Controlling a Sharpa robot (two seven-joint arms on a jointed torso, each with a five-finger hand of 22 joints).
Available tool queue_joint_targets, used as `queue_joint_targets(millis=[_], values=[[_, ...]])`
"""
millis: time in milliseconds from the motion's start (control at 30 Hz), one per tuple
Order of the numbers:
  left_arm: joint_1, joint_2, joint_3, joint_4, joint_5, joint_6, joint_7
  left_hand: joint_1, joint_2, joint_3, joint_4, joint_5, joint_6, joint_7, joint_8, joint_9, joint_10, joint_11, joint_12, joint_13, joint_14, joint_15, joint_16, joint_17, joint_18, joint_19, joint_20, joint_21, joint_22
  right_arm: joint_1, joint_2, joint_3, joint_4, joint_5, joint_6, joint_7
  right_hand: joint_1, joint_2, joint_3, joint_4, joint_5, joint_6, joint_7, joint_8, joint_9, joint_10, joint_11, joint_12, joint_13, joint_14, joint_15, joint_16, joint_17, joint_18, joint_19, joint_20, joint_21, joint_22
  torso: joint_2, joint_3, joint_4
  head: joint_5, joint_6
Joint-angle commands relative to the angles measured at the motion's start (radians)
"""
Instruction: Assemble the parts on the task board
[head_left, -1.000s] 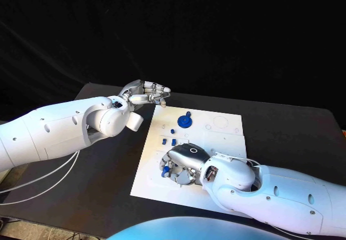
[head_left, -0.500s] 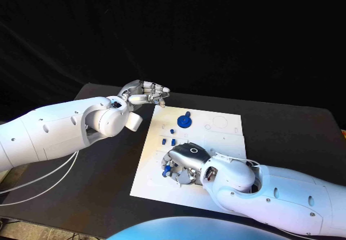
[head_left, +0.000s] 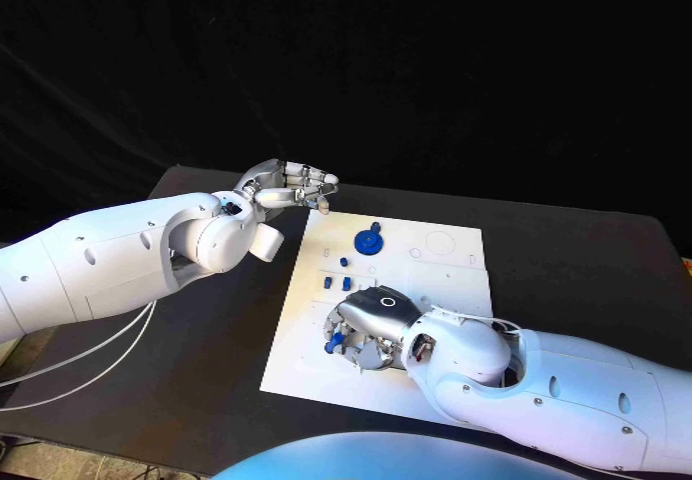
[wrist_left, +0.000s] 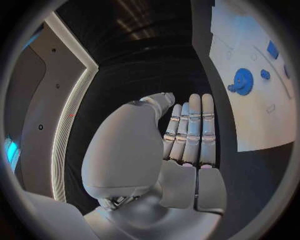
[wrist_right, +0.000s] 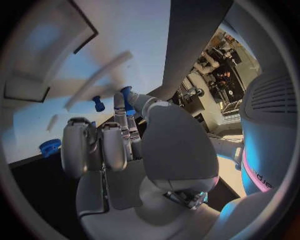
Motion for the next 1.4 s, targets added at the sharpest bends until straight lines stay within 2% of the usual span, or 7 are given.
queue_joint_targets(millis=[33,200,333,800,1000,1167,1400], values=[[0.001,0.001,0.000,0.002,0.006,0.017,0.002,0.000,0.007,0.000,-0.008,0.006,-0.002,0.002,0.008,0.002,-0.010,0.002,0.001,-0.003,-0.001,0.001,-0.007,-0.002,0.001,-0.013,0.000,0.007,0.006,-0.002,0.003,-0.002,-0.005,-0.017,0.043,-0.021,-0.010,-0.009,0.001,-0.002,0.007,0.003,0.003,0.018,0.034,-0.007,0.001,-0.007,0.001,0.032,-0.002,0.004,-0.003,-0.016,0.028,-0.005,0.002,0.202,0.000,-0.0006,-0.0001,-0.002,0.001],[0.001,0.001,0.000,0.003,0.006,0.017,0.002,0.000,0.007,0.000,-0.008,0.006,-0.002,0.002,0.008,0.002,-0.010,0.002,0.001,-0.003,-0.001,0.001,-0.007,-0.002,0.001,-0.013,0.000,0.007,0.006,-0.002,0.015,-0.002,-0.009,-0.017,0.044,-0.026,-0.042,-0.035,-0.011,0.007,0.030,-0.033,0.015,-0.003,0.026,-0.007,0.008,-0.013,0.006,0.033,0.004,0.006,0.000,-0.016,0.029,0.000,0.003,0.203,0.000,-0.0010,0.0004,-0.005,0.002],[0.001,0.001,0.000,0.003,0.006,0.017,0.001,0.000,0.007,0.000,-0.008,0.006,-0.002,0.002,0.008,0.002,-0.010,0.002,0.001,-0.003,-0.001,0.001,-0.007,-0.002,0.001,-0.013,0.000,0.007,0.006,-0.002,0.021,-0.003,-0.014,-0.016,0.037,-0.040,-0.062,-0.052,-0.024,0.017,0.029,-0.072,0.017,-0.027,0.017,-0.002,0.009,-0.013,0.013,0.033,0.005,0.008,0.002,-0.016,0.029,0.002,0.004,0.203,-0.001,-0.0015,0.0011,-0.006,0.003],[0.001,-0.003,0.000,0.005,0.006,0.018,0.000,0.000,0.007,0.000,-0.008,0.006,-0.002,0.002,0.008,0.002,-0.010,0.002,0.001,-0.003,-0.001,0.001,-0.007,-0.002,0.001,-0.013,0.000,0.007,0.006,-0.002,0.018,-0.003,-0.011,-0.008,-0.007,-0.069,-0.080,-0.071,-0.041,0.029,0.023,-0.119,0.014,-0.055,0.005,0.001,0.005,-0.015,0.022,0.032,0.003,0.009,0.000,-0.015,0.027,0.002,0.000,0.201,0.000,-0.0010,0.0003,-0.009,0.003],[0.001,-0.004,0.000,0.005,0.006,0.018,0.000,0.000,0.008,0.001,-0.010,0.006,-0.002,0.002,0.009,0.002,-0.011,0.002,0.001,-0.003,-0.001,0.000,-0.008,-0.002,0.001,-0.014,0.000,0.008,0.007,-0.002,0.004,-0.003,0.005,0.001,-0.055,-0.060,-0.088,-0.085,-0.060,0.039,0.020,-0.172,0.013,-0.084,-0.007,0.007,-0.004,-0.015,0.033,0.033,-0.005,0.011,0.002,-0.016,0.028,-0.005,0.002,0.202,-0.001,-0.0008,0.0001,-0.011,0.004],[0.001,-0.005,0.000,0.004,0.006,0.018,0.000,0.000,0.008,0.001,-0.010,0.006,-0.002,0.002,0.009,0.002,-0.011,0.002,0.001,-0.003,-0.001,0.000,-0.008,-0.002,0.001,-0.014,0.000,0.008,0.007,-0.003,-0.018,-0.003,0.029,0.012,-0.089,-0.049,-0.089,-0.089,-0.064,0.040,0.019,-0.173,0.013,-0.085,-0.007,0.008,-0.005,-0.015,0.034,0.032,-0.005,0.010,0.001,-0.015,0.028,-0.005,0.000,0.202,-0.002,-0.0006,0.0000,-0.014,0.006],[0.000,-0.007,0.000,0.004,0.006,0.018,0.000,0.000,0.008,0.002,-0.011,0.006,-0.002,0.002,0.009,0.002,-0.011,0.002,0.001,-0.004,-0.001,0.000,-0.009,-0.002,0.001,-0.015,0.000,0.009,0.008,0.005,-0.078,0.001,0.082,0.066,-0.172,-0.007,-0.077,-0.084,-0.067,0.038,0.027,-0.149,0.011,-0.072,-0.002,0.017,-0.004,-0.011,0.042,0.033,-0.006,0.012,0.003,-0.016,0.028,-0.007,0.002,0.202,-0.002,-0.0012,-0.0019,-0.019,0.010]])
